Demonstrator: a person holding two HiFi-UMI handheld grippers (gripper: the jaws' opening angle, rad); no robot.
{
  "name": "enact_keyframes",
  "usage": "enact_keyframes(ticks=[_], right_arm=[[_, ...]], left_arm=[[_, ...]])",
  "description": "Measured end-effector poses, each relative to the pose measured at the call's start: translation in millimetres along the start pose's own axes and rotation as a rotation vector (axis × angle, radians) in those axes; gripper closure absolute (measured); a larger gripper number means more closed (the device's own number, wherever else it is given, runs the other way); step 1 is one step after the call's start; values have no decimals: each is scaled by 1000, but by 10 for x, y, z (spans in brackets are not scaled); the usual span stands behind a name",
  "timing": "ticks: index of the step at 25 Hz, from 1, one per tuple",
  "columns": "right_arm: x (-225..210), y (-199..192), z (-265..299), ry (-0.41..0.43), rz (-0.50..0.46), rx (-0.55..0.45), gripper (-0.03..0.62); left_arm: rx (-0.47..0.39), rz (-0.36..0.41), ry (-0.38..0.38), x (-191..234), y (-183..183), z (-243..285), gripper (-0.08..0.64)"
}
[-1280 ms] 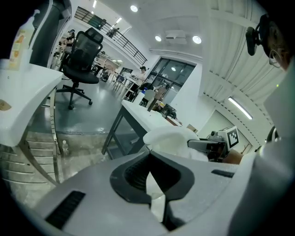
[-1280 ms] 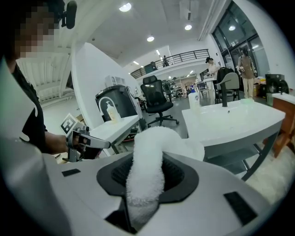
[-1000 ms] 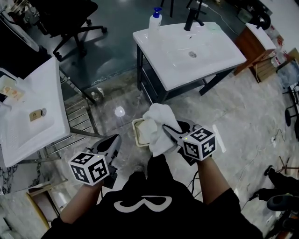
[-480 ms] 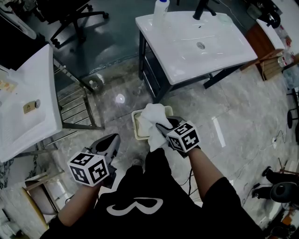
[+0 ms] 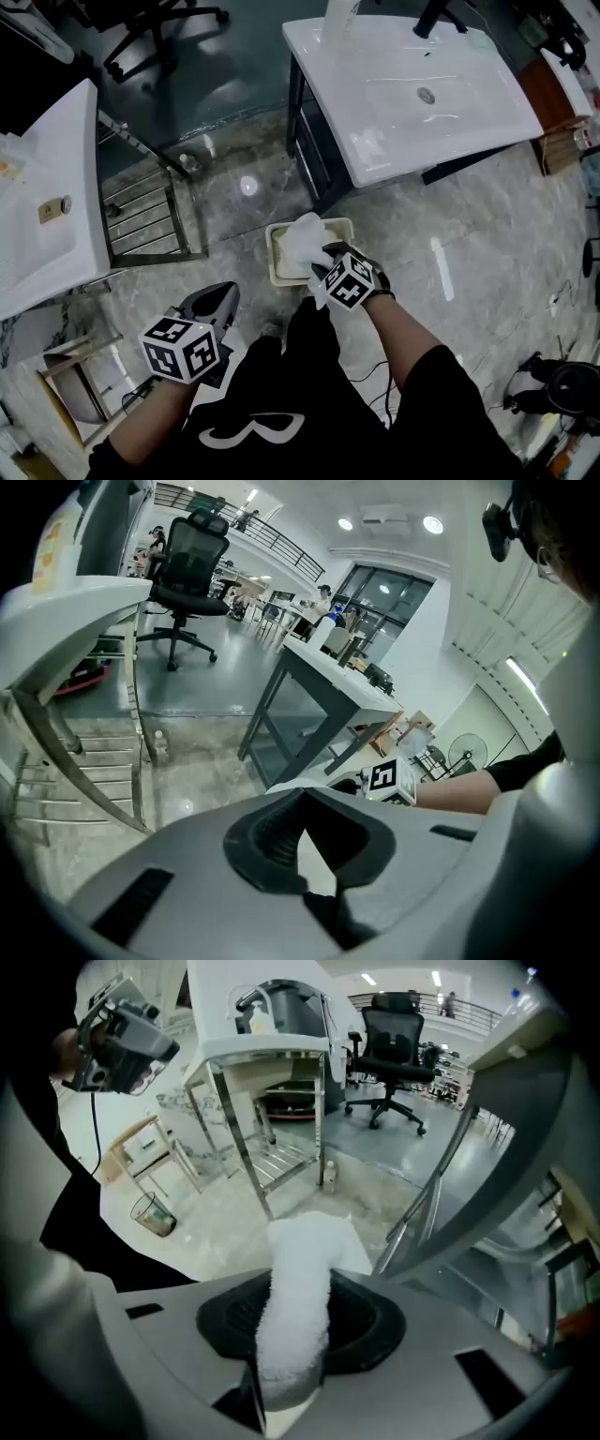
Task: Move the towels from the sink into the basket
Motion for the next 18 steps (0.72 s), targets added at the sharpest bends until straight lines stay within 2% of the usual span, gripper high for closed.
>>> enact_keyframes(ticks=[4, 10, 15, 18], right_arm=[[-97, -116, 287, 46, -71, 66, 460], [-90, -259, 601, 83, -281, 164, 457], [-211, -359, 702, 48, -249, 181, 457], [-254, -392, 736, 68, -200, 191, 435]], left_arm=[[13, -8, 7, 42, 17, 183, 554], [55, -25, 25, 113, -64, 367, 554], [61, -52, 15, 174, -61, 522, 555], [54, -62, 19, 206, -39, 599, 554]])
Point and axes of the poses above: the fingertips, and each gripper's own axes: z forward along the fingers, x to its left, y out of its top, the point moved 6 cm from there along -z, backward along the fingers, and after that the axes turned 2 degrees about -z, right-handed, at the moved point
